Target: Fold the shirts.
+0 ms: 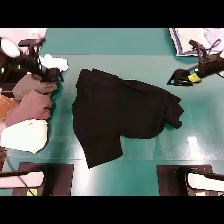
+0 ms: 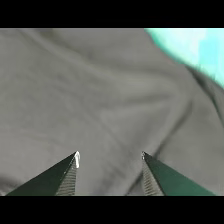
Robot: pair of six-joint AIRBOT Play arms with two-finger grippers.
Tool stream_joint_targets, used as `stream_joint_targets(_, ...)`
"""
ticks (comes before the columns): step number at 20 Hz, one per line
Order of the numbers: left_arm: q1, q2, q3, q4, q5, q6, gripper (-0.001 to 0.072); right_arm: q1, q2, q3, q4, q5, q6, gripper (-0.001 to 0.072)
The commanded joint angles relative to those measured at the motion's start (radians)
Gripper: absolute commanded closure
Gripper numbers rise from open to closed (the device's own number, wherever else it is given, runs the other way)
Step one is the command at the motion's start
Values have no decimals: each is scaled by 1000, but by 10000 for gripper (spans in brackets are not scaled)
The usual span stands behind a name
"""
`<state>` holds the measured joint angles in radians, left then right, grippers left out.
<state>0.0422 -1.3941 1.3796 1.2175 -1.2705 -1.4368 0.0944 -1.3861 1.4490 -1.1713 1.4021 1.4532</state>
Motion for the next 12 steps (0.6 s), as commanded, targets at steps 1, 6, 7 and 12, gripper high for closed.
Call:
stream_joint_targets(1, -29, 254, -444, -35, 66, -24, 277, -51, 138, -136, 2, -20, -12, 254)
stream_joint_targets(6, -88, 431, -841, -186, 168, -29, 278, -150, 254, -245, 5, -27, -12, 254)
stream_joint_targets(7, -98, 431, -870, -186, 179, -30, 277, -164, 267, -258, 20, -29, -13, 254)
stream_joint_targets(12, -130, 428, -907, -238, 287, -29, 278, -227, 295, -303, 78, -19, -26, 260)
